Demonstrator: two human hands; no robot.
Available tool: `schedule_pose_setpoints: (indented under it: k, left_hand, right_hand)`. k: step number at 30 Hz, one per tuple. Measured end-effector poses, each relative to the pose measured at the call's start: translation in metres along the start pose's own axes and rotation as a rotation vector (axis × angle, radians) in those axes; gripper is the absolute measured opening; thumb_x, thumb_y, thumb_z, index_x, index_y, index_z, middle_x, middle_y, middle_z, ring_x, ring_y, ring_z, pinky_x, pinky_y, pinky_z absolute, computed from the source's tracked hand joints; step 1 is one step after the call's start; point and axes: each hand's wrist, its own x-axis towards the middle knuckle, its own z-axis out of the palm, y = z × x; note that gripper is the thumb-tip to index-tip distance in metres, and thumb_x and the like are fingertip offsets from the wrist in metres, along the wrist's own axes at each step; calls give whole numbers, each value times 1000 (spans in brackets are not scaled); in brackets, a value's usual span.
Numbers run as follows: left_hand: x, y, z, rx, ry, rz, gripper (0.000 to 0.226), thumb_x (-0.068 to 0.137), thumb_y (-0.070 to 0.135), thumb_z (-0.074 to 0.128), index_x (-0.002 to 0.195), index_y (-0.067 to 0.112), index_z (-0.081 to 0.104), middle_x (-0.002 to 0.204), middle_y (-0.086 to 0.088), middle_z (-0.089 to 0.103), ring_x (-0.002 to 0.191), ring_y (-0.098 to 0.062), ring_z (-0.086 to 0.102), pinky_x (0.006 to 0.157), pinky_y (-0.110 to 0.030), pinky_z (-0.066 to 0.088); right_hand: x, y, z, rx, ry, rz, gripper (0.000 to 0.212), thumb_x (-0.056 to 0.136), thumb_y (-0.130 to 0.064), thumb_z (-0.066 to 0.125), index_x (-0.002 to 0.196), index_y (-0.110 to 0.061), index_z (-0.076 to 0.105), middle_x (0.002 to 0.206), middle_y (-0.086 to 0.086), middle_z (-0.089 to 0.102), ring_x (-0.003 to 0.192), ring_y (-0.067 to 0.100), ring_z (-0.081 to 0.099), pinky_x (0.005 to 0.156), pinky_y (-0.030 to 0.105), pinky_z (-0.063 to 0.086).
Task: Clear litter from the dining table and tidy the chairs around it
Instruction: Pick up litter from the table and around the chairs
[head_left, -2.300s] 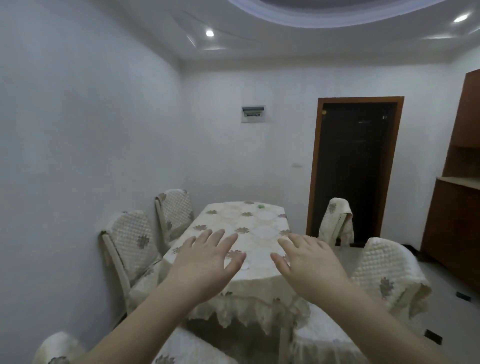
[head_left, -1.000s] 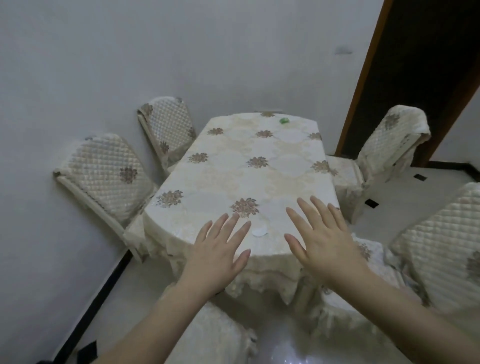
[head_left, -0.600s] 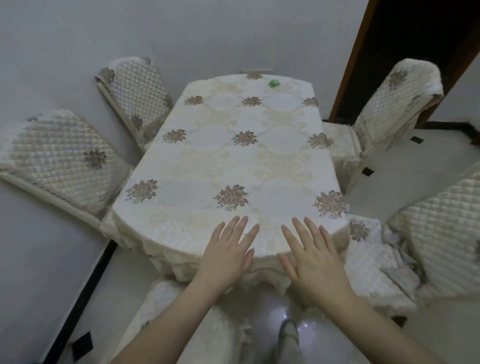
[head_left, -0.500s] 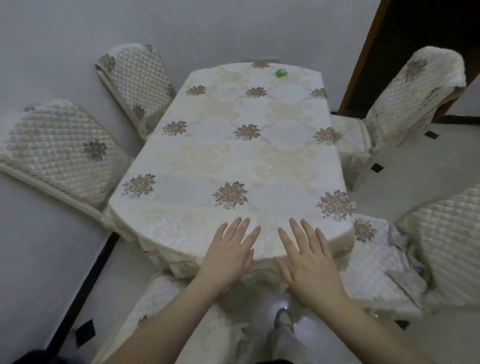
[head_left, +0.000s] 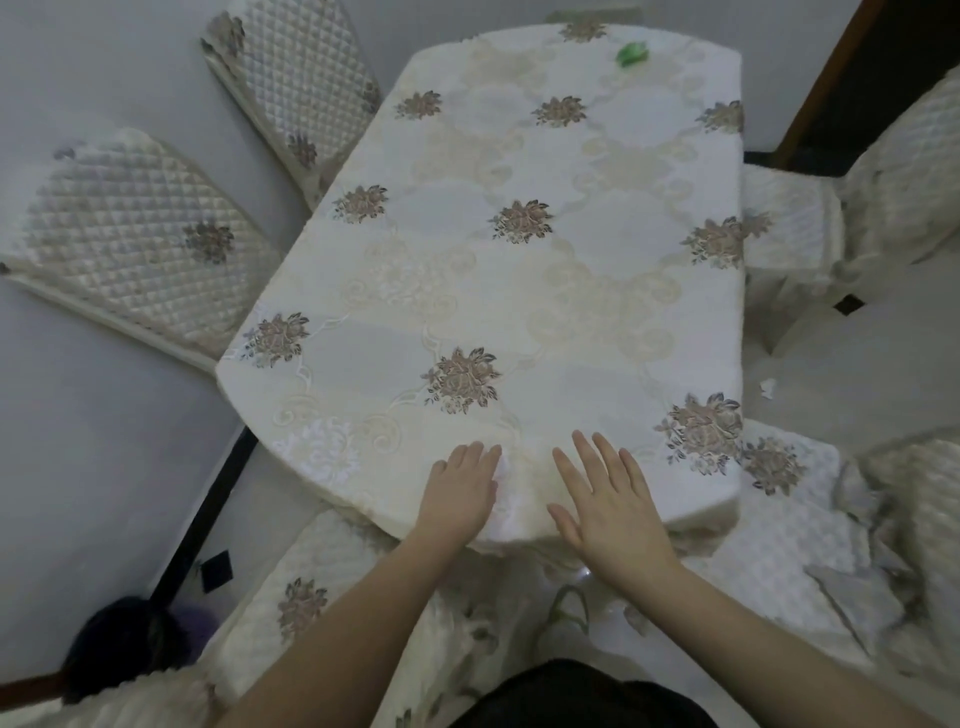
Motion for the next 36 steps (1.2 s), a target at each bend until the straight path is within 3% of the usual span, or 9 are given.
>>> schedule_pose_setpoints:
  k: [4,8,12,16,22,24,28,33,36]
  left_hand:
    - [14,5,2,-20,10,-66,38,81,28,60,118,17,56,106,-6,57,93,-28,58,68,-37,44]
    - [23,5,4,-67,8,-99,37,88,34,60,120,19,51,113,-6,52,102,-27,53,78,-38,42]
    - [25,2,6,-309,1,-268,37,86,34,64,117,19,53,113,-4,53,106,-26,51,84,-37,40]
    - [16,0,10,-581,-35,-349,18,82,29,64,96,17,61,91,-3,63,90,-25,60,73,-33,44]
    - [-17,7,-1,-923,0,-254,24,84,31,69,83,10,56,71,-3,57,65,-15,52,56,-23,36]
    - [-33,13,-10,-1150,-38,-226,24,85,29,70,84,8,58,75,-9,59,63,-13,55,61,-26,44]
    - [-69,25,-24,-1500,-165,-154,13,86,22,70,87,14,59,76,5,60,64,-7,57,67,-31,48]
    - [-108,49,-31,-1660,-339,-76,15,86,15,70,99,12,63,80,2,68,72,-14,62,74,-34,53]
    - [-127,75,-33,-1613,-449,-11,15,86,14,70,99,12,63,84,-4,70,75,-17,67,78,-35,54]
  right_hand:
    - [10,2,4,18,4,-21,60,90,-47,40,138,-11,49,149,20,37,136,37,38,111,50,23]
    - [14,3,6,14,3,-37,61,90,-47,42,138,-11,49,150,19,35,137,36,37,110,51,25]
    - [11,3,5,21,-6,-1,61,89,-47,40,137,-11,51,149,19,38,135,36,39,110,50,25]
    - [-1,-2,-1,21,-9,54,62,90,-49,37,138,-12,49,149,19,38,136,36,38,111,49,21]
    - [-36,-17,-12,-13,14,167,62,92,-50,34,140,-13,45,149,18,37,137,35,35,112,48,20]
    - [-54,-27,-16,-23,20,223,64,91,-52,33,142,-14,43,150,18,37,138,35,35,113,48,21]
    - [-98,-51,-26,32,54,332,67,90,-56,35,143,-16,40,151,16,34,139,34,32,111,49,27]
    - [-154,-63,-42,100,79,505,72,88,-61,27,147,-18,33,154,15,28,142,34,24,113,48,22]
    - [-200,-59,-51,81,86,616,70,93,-57,32,151,-18,24,157,13,22,144,31,19,114,44,18]
